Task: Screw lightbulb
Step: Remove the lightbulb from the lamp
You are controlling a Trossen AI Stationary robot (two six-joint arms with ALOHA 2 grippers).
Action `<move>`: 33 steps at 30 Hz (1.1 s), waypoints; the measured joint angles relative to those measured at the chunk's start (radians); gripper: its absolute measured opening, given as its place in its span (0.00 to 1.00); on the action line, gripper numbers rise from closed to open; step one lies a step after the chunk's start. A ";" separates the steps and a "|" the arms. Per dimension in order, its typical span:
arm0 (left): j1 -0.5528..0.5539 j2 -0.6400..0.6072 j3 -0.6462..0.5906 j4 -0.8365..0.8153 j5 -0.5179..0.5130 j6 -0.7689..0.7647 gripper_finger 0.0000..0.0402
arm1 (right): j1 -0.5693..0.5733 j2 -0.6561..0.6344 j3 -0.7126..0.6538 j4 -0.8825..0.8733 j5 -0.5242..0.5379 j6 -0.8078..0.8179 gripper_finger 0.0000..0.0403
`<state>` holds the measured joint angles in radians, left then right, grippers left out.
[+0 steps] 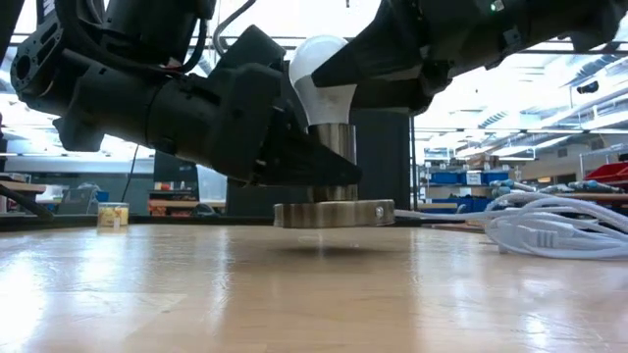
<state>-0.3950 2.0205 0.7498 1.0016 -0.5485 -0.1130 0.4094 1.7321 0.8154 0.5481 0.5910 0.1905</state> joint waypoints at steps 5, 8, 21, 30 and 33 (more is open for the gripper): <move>0.007 0.000 0.000 -0.007 -0.029 0.008 0.47 | 0.020 0.027 0.001 0.026 0.087 0.081 0.78; 0.009 0.000 0.000 -0.012 -0.030 -0.003 0.47 | 0.027 0.064 0.003 0.075 0.128 0.098 0.78; 0.009 0.001 0.005 -0.038 -0.031 -0.021 0.47 | 0.016 0.262 0.098 0.285 0.235 -0.055 0.78; 0.009 0.001 0.005 -0.054 -0.039 -0.030 0.47 | -0.009 0.280 0.126 0.312 0.224 -0.087 0.77; 0.008 0.001 0.005 -0.051 -0.038 -0.044 0.47 | -0.008 0.280 0.126 0.313 0.223 -0.116 0.77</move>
<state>-0.3874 2.0212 0.7544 0.9505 -0.5861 -0.1572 0.4014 2.0121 0.9409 0.8608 0.8139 0.0740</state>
